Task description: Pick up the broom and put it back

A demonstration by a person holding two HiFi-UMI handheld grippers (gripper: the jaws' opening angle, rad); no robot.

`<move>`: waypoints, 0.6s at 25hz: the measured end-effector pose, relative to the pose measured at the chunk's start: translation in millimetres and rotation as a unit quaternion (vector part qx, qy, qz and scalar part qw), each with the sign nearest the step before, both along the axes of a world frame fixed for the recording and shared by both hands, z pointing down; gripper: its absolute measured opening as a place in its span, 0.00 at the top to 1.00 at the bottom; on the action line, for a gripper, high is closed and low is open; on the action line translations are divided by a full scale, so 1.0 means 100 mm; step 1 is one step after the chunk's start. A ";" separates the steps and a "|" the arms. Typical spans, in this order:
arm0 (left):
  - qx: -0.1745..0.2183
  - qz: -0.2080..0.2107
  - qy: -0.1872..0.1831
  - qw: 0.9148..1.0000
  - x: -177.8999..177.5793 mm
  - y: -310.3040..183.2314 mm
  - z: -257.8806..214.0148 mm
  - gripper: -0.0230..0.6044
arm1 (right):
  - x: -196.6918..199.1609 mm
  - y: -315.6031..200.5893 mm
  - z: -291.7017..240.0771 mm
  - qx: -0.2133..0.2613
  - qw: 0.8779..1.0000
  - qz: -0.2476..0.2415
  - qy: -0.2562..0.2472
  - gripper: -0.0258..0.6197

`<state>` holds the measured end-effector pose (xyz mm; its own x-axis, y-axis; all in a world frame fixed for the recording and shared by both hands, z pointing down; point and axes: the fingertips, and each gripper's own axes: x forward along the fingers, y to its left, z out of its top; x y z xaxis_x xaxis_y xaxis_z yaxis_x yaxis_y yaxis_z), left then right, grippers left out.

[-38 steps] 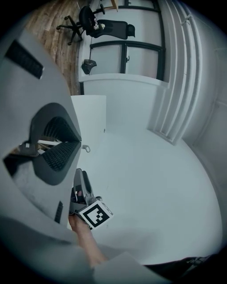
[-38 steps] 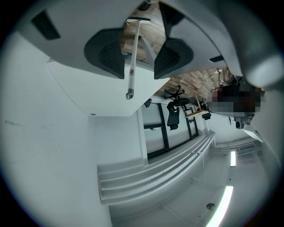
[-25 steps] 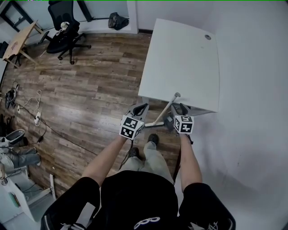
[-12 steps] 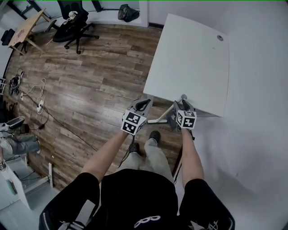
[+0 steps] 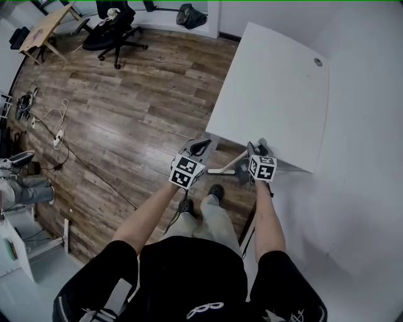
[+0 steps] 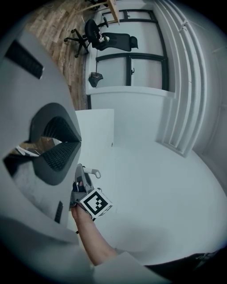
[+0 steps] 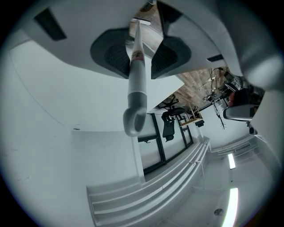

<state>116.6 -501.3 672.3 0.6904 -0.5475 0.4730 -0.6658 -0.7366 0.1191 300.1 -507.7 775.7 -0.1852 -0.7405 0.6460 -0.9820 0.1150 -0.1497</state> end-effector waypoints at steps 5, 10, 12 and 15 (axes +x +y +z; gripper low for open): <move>0.000 -0.005 0.001 1.000 -0.02 0.01 0.02 0.93 | 0.04 0.03 0.02 -0.002 1.000 0.007 0.006 0.78; -0.002 -0.009 0.004 1.000 -0.08 0.04 -0.02 0.93 | -0.02 0.11 -0.02 -0.004 1.000 0.004 0.006 0.78; -0.002 -0.009 0.005 1.000 -0.10 0.07 -0.04 0.93 | -0.07 0.18 -0.04 -0.004 1.000 0.003 0.006 0.78; 0.001 -0.009 0.009 1.000 -0.13 0.11 -0.06 0.93 | -0.13 0.30 -0.06 -0.006 1.000 0.005 0.007 0.78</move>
